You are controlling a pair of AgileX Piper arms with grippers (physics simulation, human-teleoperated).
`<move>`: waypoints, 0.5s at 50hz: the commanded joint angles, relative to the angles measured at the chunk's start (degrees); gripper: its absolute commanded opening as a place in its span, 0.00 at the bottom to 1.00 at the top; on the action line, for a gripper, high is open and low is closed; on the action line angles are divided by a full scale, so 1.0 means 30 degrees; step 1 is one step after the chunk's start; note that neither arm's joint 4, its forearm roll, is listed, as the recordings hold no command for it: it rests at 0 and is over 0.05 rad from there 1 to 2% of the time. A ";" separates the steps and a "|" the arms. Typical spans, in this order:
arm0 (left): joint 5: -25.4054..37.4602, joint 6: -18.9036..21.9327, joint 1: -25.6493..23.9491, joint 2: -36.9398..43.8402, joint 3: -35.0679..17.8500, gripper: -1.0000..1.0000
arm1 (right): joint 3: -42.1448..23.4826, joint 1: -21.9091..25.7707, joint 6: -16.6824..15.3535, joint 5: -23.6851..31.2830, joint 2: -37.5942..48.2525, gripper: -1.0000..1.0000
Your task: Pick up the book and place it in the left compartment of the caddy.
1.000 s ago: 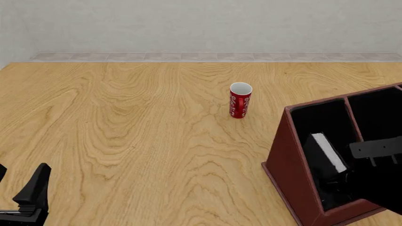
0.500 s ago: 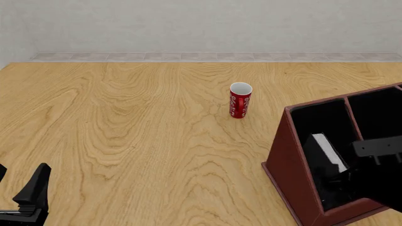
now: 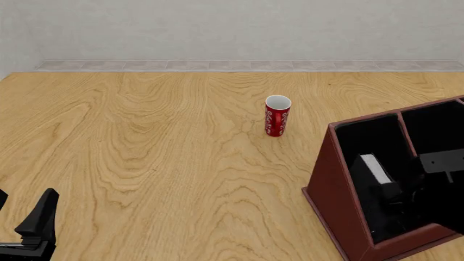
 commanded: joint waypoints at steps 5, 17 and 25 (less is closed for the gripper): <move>0.0000 0.0000 0.0000 0.0000 0.0000 1.00 | -0.0909 0.0216 -0.0027 0.1236 -0.0840 1.00; 0.0000 0.0000 0.0000 0.0000 0.0000 1.00 | -0.1688 0.0569 0.0023 0.2111 -0.1336 1.00; 0.0000 0.0000 0.0000 0.0000 0.0000 1.00 | -0.2042 0.0915 0.0136 0.2499 -0.1805 1.00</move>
